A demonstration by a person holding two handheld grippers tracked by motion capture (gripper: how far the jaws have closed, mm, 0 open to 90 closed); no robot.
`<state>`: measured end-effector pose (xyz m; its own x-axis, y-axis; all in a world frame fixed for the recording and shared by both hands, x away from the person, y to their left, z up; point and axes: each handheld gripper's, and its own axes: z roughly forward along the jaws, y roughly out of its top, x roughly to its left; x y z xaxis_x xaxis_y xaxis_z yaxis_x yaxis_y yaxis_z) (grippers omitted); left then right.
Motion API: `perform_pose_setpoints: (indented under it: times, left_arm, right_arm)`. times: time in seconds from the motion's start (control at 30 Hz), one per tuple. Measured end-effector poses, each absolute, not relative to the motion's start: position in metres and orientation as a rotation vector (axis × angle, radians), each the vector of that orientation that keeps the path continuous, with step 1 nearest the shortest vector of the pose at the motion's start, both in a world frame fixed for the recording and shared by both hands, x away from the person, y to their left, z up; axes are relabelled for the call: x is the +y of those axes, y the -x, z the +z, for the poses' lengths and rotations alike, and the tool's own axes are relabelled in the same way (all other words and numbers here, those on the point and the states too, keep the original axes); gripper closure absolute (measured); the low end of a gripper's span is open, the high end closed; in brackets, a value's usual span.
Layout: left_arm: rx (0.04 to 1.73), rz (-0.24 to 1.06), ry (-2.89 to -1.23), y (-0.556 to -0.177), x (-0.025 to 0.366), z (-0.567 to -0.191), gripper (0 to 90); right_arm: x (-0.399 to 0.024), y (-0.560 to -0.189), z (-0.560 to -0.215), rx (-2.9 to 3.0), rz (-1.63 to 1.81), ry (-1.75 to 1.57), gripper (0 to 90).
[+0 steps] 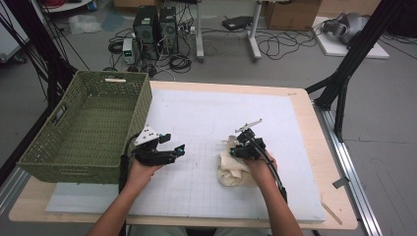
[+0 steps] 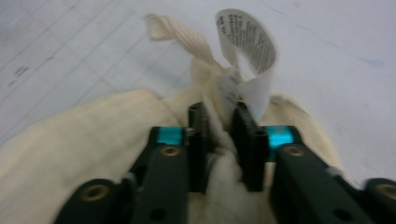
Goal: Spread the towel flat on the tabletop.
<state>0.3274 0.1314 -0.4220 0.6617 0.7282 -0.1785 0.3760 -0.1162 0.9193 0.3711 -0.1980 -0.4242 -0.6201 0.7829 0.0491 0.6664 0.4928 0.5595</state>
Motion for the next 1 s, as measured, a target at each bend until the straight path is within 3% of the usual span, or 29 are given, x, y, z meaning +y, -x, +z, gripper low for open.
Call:
perform_pose_setpoints:
  times: [0.1, 0.47, 0.77, 1.0]
  left_arm:
    - [0.900, 0.388, -1.726, -0.327, 0.132, -0.422, 26.7]
    - [0.904, 0.402, -1.723, -0.327, 0.132, -0.421, 26.7]
    - [0.905, 0.400, -1.726, -0.327, 0.132, -0.421, 26.8]
    - [0.908, 0.401, -1.727, -0.327, 0.132, -0.422, 26.7]
  right_arm:
    - [-0.187, -0.368, -0.423, 2.581, 0.882, -1.133, 82.4]
    - [-0.157, -0.365, -0.408, 2.607, 1.335, -0.935, 82.7]
    - [-0.222, -0.359, -0.386, 2.470, 1.348, -1.057, 79.8]
    - [-0.272, -0.340, -0.384, 2.431, 1.170, -1.131, 78.7]
